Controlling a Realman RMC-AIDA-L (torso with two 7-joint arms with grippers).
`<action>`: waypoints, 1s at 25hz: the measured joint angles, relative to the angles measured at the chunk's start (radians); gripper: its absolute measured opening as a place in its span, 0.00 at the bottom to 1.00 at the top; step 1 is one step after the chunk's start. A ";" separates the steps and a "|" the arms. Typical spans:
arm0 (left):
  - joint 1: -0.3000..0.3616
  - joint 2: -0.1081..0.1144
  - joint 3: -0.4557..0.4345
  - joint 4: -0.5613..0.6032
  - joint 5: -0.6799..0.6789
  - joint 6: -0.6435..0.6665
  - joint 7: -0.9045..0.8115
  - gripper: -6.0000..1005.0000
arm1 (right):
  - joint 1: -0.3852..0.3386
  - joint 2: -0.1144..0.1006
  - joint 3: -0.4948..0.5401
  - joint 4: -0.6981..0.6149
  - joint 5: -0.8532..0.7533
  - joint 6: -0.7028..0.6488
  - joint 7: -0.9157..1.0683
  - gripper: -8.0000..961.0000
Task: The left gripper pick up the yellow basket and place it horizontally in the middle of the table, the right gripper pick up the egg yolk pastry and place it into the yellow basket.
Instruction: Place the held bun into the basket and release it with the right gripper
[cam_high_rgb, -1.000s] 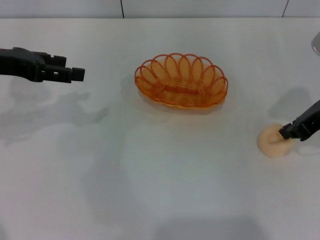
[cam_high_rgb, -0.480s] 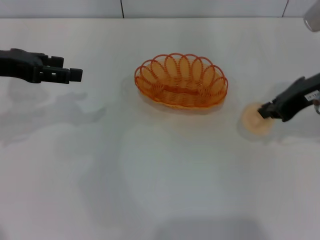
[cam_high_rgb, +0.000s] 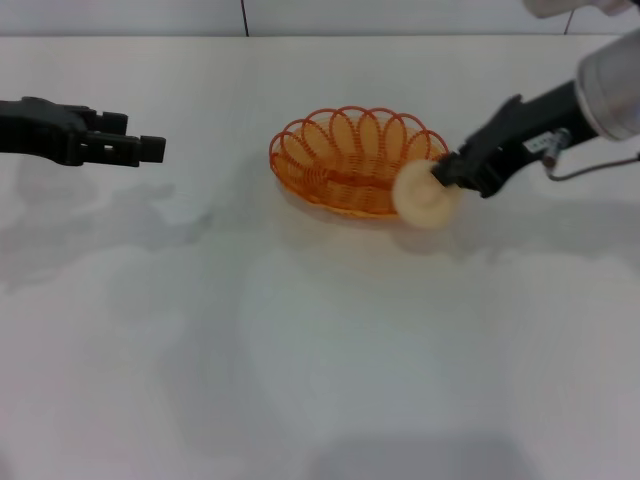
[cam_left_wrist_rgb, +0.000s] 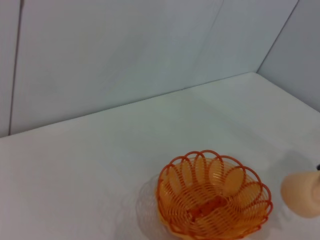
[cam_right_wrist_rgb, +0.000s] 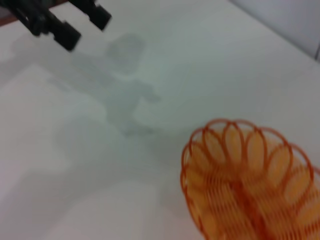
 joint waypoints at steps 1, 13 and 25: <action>0.000 -0.001 0.000 0.000 0.000 0.000 0.000 0.81 | 0.005 0.000 -0.014 0.001 0.003 0.022 -0.003 0.03; -0.002 -0.013 0.000 0.000 0.000 -0.002 0.010 0.81 | 0.055 0.002 -0.164 0.107 0.018 0.290 -0.031 0.03; -0.003 -0.023 0.000 0.000 0.000 -0.005 0.009 0.81 | 0.101 0.002 -0.219 0.215 0.022 0.415 -0.033 0.03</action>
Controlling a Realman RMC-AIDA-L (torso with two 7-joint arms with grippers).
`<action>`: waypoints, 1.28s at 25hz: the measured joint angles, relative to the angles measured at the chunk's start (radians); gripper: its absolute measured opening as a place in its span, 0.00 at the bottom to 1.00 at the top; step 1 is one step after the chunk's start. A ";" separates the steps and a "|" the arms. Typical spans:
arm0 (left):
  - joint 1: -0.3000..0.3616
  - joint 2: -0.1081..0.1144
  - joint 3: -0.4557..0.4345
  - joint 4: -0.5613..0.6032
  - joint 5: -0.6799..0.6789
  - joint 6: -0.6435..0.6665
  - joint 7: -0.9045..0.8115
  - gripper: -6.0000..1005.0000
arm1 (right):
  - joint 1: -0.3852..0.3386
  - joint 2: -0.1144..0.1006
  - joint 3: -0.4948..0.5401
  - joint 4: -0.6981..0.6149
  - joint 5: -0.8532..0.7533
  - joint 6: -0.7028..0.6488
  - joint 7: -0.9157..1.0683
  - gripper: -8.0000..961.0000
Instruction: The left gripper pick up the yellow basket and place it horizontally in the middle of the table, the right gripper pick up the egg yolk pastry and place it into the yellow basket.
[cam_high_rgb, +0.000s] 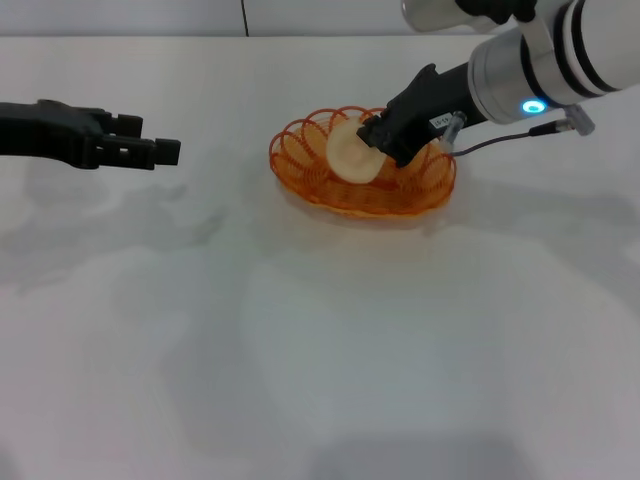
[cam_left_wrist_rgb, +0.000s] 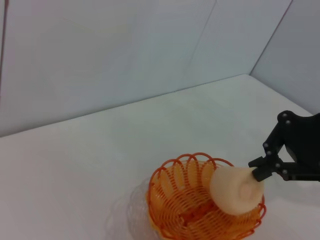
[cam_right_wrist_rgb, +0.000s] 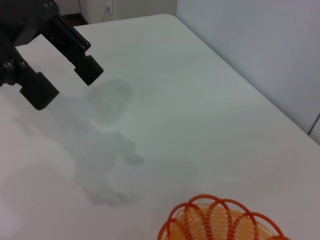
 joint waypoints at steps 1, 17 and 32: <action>0.000 -0.001 0.000 0.000 0.000 0.000 0.000 0.81 | 0.000 0.000 0.000 0.000 0.000 0.001 0.000 0.03; 0.003 -0.007 0.000 0.000 0.000 0.002 -0.002 0.81 | -0.006 0.000 -0.001 -0.007 0.038 0.006 -0.025 0.16; 0.005 -0.005 -0.016 0.000 -0.002 -0.001 0.001 0.81 | -0.215 -0.008 0.089 -0.223 0.038 0.029 -0.052 0.64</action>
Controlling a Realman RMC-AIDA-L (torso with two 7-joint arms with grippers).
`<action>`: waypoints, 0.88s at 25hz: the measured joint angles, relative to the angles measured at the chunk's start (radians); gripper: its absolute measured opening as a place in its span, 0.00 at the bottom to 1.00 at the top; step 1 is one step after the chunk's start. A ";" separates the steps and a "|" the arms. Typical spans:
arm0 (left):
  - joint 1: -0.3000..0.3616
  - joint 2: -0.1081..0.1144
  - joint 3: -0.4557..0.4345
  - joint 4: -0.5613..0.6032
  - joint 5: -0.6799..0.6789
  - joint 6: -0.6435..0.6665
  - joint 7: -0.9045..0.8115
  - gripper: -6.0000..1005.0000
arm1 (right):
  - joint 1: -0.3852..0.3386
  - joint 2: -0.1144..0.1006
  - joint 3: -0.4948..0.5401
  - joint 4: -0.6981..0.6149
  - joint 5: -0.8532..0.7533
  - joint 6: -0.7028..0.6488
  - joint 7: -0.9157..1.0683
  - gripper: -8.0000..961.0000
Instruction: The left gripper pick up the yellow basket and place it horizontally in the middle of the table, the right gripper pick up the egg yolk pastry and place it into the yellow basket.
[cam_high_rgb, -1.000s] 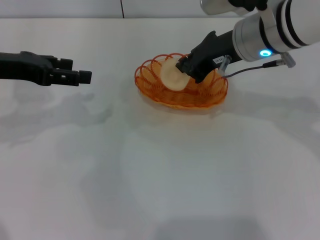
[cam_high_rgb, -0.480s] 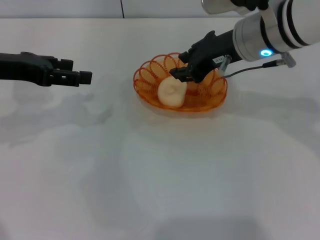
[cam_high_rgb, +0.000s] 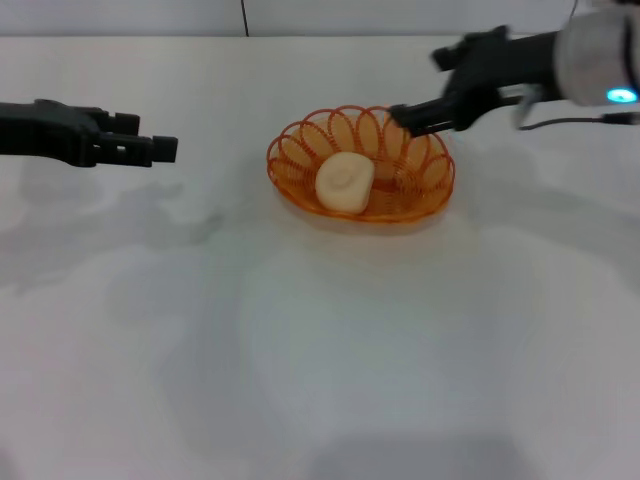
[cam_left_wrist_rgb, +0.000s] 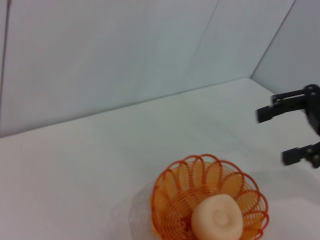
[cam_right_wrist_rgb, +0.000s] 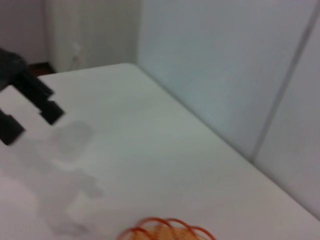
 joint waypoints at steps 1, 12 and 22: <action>0.001 0.001 -0.005 0.000 0.000 0.000 0.002 0.81 | -0.031 0.000 0.020 -0.021 0.002 -0.007 -0.004 0.68; 0.034 0.011 -0.038 0.000 -0.026 0.007 0.049 0.81 | -0.257 -0.005 0.279 -0.057 0.329 -0.217 -0.291 0.89; 0.049 0.012 -0.038 0.000 -0.047 0.037 0.101 0.81 | -0.275 -0.008 0.331 0.001 0.367 -0.340 -0.435 0.88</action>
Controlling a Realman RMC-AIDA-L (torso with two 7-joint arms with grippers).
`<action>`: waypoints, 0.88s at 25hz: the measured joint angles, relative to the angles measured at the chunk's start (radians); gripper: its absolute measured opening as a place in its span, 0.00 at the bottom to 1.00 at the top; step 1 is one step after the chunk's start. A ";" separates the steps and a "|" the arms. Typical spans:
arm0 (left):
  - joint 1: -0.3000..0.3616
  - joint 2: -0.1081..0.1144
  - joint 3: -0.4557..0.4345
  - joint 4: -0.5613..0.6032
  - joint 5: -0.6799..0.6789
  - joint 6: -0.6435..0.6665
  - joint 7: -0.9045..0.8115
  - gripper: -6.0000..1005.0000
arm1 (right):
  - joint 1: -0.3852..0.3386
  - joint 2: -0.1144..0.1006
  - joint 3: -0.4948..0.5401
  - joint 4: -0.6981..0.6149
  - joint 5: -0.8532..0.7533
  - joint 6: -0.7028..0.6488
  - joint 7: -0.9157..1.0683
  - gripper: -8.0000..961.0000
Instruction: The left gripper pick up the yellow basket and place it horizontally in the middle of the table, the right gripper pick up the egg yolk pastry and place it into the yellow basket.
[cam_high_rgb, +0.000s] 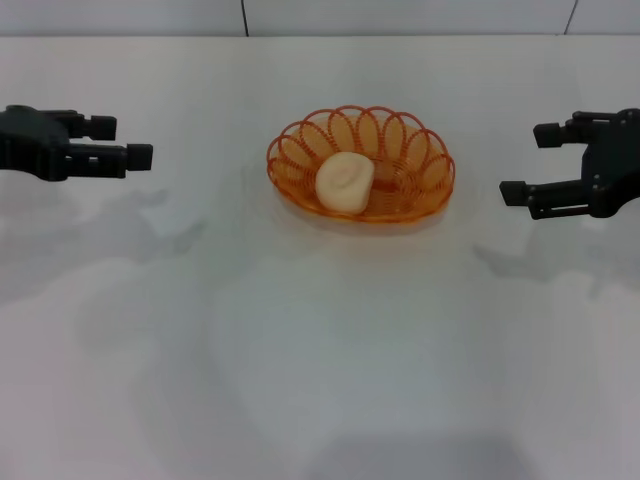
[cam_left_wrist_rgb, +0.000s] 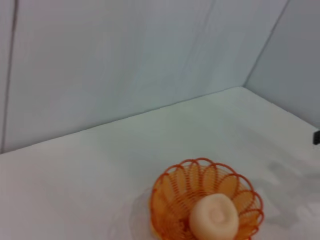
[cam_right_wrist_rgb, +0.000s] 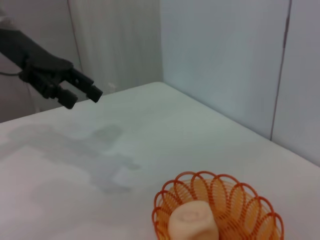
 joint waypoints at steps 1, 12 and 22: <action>0.000 -0.001 0.000 0.000 -0.002 0.006 0.007 0.81 | 0.002 0.000 0.003 0.005 0.000 -0.001 0.001 0.88; -0.002 -0.005 0.010 0.000 -0.021 0.093 0.092 0.81 | 0.014 0.000 0.009 0.009 0.000 -0.007 0.004 0.88; -0.002 -0.007 0.012 0.000 -0.033 0.183 0.152 0.82 | 0.024 -0.002 0.009 0.008 -0.009 -0.022 0.010 0.88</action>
